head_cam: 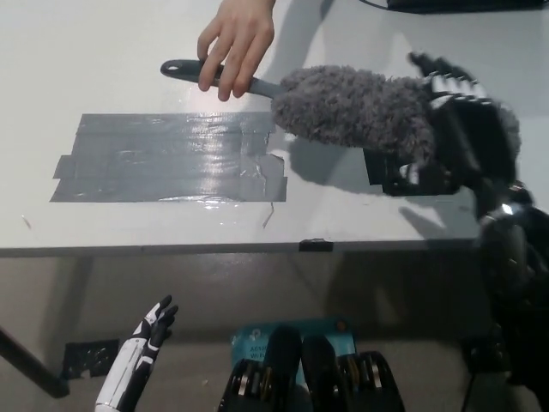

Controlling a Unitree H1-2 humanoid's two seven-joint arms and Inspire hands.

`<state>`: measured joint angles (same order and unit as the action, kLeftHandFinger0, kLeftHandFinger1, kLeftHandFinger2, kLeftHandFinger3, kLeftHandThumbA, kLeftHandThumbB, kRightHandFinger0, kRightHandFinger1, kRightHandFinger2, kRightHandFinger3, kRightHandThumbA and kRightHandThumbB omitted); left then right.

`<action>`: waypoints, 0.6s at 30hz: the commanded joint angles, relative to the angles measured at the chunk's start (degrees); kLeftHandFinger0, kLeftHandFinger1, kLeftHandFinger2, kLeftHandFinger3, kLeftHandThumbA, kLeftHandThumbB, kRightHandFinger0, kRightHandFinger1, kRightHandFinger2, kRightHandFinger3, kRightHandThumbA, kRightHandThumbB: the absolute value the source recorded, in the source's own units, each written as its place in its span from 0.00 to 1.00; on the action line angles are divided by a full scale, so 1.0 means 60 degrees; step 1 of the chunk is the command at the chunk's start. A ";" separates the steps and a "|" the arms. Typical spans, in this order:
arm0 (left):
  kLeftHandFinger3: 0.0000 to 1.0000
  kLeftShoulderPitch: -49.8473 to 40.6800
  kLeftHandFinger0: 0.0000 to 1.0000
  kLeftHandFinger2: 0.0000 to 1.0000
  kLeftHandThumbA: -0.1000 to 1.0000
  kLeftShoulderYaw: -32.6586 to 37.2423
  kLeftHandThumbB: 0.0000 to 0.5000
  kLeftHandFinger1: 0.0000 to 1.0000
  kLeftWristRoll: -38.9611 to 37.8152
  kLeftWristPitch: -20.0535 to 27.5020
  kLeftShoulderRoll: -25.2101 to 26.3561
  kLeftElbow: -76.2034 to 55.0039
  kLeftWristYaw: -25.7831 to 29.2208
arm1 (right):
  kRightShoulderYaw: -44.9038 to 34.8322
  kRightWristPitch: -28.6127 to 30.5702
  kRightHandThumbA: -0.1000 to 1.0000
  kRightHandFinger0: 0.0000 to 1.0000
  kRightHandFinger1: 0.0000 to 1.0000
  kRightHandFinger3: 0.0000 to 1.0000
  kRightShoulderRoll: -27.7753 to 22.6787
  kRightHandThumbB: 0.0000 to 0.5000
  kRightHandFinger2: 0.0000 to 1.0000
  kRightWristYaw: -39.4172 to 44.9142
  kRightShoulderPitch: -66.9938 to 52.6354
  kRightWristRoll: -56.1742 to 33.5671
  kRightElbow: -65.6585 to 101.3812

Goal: A person hands a grey duster to the robot and the robot grabs it with its right hand and places it on the black marked spot infron tof it on the desk

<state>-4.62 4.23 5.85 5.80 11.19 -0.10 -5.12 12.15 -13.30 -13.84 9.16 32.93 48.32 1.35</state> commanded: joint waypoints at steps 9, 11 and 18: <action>1.00 0.0239 1.00 1.00 1.00 0.0012 0.47 1.00 0.0009 0.0193 0.0150 -0.0240 -0.0157 | 0.1086 -0.0583 1.00 1.00 1.00 1.00 0.0332 1.00 1.00 0.0302 0.1528 0.0566 -0.1758; 1.00 0.0279 1.00 1.00 1.00 0.0026 0.47 1.00 -0.0008 0.0240 0.0164 -0.0202 -0.0186 | 0.1194 -0.0611 1.00 1.00 1.00 1.00 0.0382 1.00 1.00 0.0198 0.1543 0.0675 -0.1750; 1.00 0.0277 1.00 1.00 1.00 0.0070 0.44 1.00 -0.0020 0.0208 0.0167 -0.0242 -0.0215 | 0.1461 -0.0468 1.00 1.00 1.00 1.00 0.0513 0.99 1.00 -0.0862 0.1999 0.1325 -0.1809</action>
<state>-3.25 4.47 5.85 5.80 11.43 -0.11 -5.30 20.54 -15.83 -11.54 8.83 39.49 52.64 -9.91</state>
